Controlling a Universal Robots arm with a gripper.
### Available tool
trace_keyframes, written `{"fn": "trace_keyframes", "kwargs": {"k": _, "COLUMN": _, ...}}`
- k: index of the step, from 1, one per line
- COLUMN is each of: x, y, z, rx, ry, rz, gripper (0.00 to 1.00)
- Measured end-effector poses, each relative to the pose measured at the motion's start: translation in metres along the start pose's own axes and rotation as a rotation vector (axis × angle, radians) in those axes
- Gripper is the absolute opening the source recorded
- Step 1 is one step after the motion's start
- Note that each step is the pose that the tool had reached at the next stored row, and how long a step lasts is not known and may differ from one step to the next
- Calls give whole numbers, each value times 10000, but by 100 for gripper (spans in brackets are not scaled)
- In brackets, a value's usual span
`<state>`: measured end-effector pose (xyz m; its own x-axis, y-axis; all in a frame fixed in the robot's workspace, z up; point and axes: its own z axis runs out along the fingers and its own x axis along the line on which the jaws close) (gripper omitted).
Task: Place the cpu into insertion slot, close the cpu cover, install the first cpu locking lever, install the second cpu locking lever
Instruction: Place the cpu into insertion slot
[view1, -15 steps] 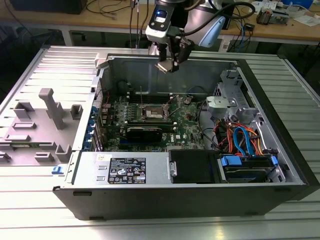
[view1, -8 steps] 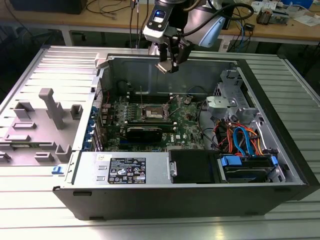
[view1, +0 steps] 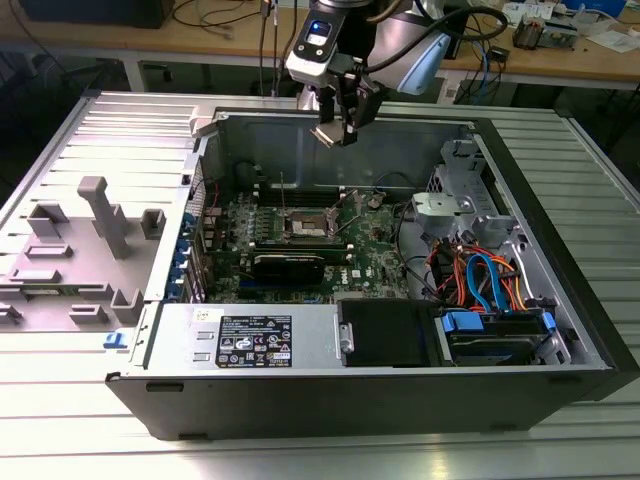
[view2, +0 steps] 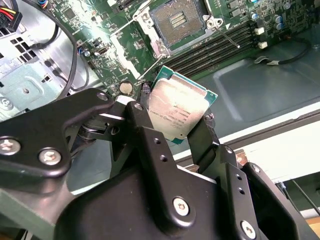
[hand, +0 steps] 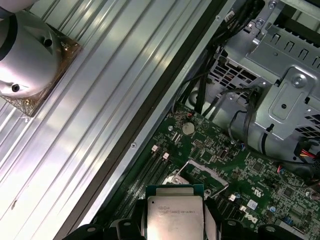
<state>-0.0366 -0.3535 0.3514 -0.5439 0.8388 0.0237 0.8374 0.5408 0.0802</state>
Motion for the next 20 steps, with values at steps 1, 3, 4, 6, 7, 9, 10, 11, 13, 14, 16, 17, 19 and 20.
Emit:
{"fn": "trace_keyframes", "kwargs": {"k": 1, "x": 0, "y": -1, "z": 3, "rx": 0, "ry": -1, "rz": 4, "gripper": 55}}
{"fn": "trace_keyframes", "kwargs": {"k": 3, "x": -1, "y": -2, "z": 15, "rx": 2, "ry": -2, "rz": 45, "gripper": 55}}
{"fn": "trace_keyframes", "kwargs": {"k": 4, "x": -1, "y": -2, "z": 21, "rx": 6, "ry": -3, "rz": 99, "gripper": 55}}
{"fn": "trace_keyframes", "kwargs": {"k": 6, "x": -1, "y": -4, "z": 40, "rx": 27, "ry": -9, "rz": 390, "gripper": 55}}
{"fn": "trace_keyframes", "kwargs": {"k": 7, "x": -1, "y": -5, "z": 47, "rx": 35, "ry": -11, "rz": 493, "gripper": 55}}
{"fn": "trace_keyframes", "kwargs": {"k": 9, "x": -2, "y": -6, "z": 60, "rx": 59, "ry": -10, "rz": 672, "gripper": 55}}
{"fn": "trace_keyframes", "kwargs": {"k": 10, "x": -2, "y": -6, "z": 60, "rx": 59, "ry": -10, "rz": 673, "gripper": 55}}
{"fn": "trace_keyframes", "kwargs": {"k": 11, "x": -2, "y": -6, "z": 61, "rx": 57, "ry": -9, "rz": 673, "gripper": 55}}
{"fn": "trace_keyframes", "kwargs": {"k": 13, "x": -2, "y": -6, "z": 62, "rx": 58, "ry": -9, "rz": 673, "gripper": 55}}
{"fn": "trace_keyframes", "kwargs": {"k": 14, "x": -2, "y": -6, "z": 62, "rx": 58, "ry": -9, "rz": 673, "gripper": 55}}
{"fn": "trace_keyframes", "kwargs": {"k": 16, "x": -2, "y": -6, "z": 62, "rx": 58, "ry": -9, "rz": 673, "gripper": 55}}
{"fn": "trace_keyframes", "kwargs": {"k": 17, "x": -2, "y": -6, "z": 63, "rx": 57, "ry": -9, "rz": 673, "gripper": 55}}
{"fn": "trace_keyframes", "kwargs": {"k": 19, "x": -2, "y": -6, "z": 64, "rx": 57, "ry": -8, "rz": 676, "gripper": 55}}
{"fn": "trace_keyframes", "kwargs": {"k": 20, "x": -2, "y": -7, "z": 66, "rx": 59, "ry": -9, "rz": 685, "gripper": 55}}
